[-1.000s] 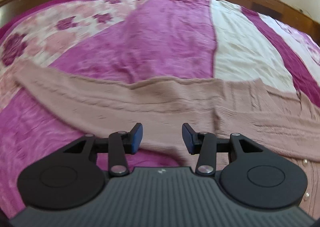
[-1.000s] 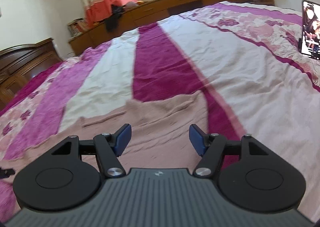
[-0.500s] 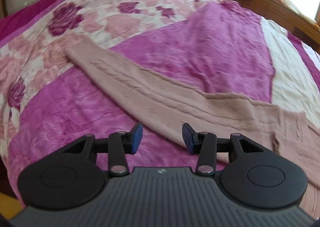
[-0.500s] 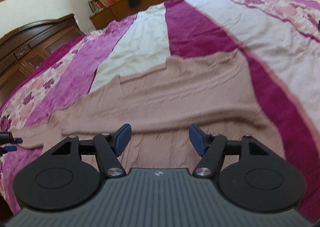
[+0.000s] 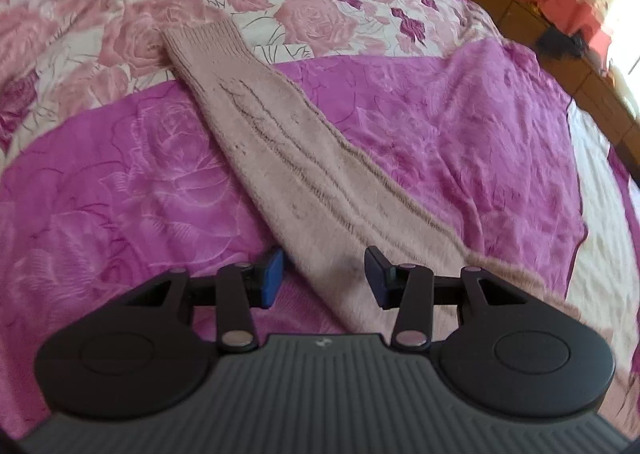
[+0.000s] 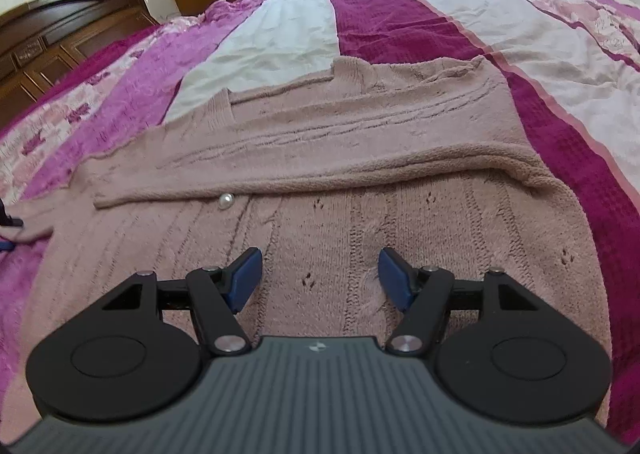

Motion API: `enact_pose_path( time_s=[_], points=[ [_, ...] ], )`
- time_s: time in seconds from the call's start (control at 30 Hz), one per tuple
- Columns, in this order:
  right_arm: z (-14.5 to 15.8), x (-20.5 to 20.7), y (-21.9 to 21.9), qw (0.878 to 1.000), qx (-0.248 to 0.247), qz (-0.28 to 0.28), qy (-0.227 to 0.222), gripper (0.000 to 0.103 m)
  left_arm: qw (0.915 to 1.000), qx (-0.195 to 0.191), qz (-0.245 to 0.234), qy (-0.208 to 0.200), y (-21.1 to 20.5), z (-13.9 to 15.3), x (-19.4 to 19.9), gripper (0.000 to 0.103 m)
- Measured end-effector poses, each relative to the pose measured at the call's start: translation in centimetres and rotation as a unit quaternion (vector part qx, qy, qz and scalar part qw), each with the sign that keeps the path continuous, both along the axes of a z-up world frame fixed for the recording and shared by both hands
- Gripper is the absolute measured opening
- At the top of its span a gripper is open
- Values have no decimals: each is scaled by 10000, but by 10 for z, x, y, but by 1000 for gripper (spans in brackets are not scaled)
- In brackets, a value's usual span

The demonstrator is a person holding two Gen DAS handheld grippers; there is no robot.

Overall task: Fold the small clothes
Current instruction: 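Grasp the other sleeve cuff with the left gripper and lift it, then carry the held sleeve across the cardigan body and open the left gripper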

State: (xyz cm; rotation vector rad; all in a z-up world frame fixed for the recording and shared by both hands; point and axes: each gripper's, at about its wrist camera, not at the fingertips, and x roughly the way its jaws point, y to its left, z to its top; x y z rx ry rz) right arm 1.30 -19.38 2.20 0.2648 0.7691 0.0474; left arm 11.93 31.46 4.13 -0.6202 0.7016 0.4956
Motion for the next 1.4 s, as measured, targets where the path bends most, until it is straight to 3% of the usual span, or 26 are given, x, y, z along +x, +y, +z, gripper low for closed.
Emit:
enact_pose_path(
  time_s=[0.13,0.3,0.6,0.7,0.8,1.13,1.4],
  points=[
    [-2,2,7,9999,-146,34,-16,79,9996,-185,-3,-202,9,-3,9,46],
    [-5,3,14,9995,-290,57,-71,82,9995,-153,-27,-260,16,-7,20,46],
    [-7,3,15,9994,-334,74,-101,83,9992,212,-195,-285,15,-8,37,44],
    [-8,2,15,9993,-340,72,-109,83,9981,387,-345,-340,11,-7,38,14],
    [-8,2,15,9994,-332,72,-114,83,9975,311,-402,-486,12,-5,33,12],
    [-3,2,11,9997,-197,36,-143,83,9887,543,-772,-1166,-10,50,15,11],
    [10,-2,3,9998,24,19,-203,83,9732,767,-1322,-1718,-60,106,8,11]
  ],
)
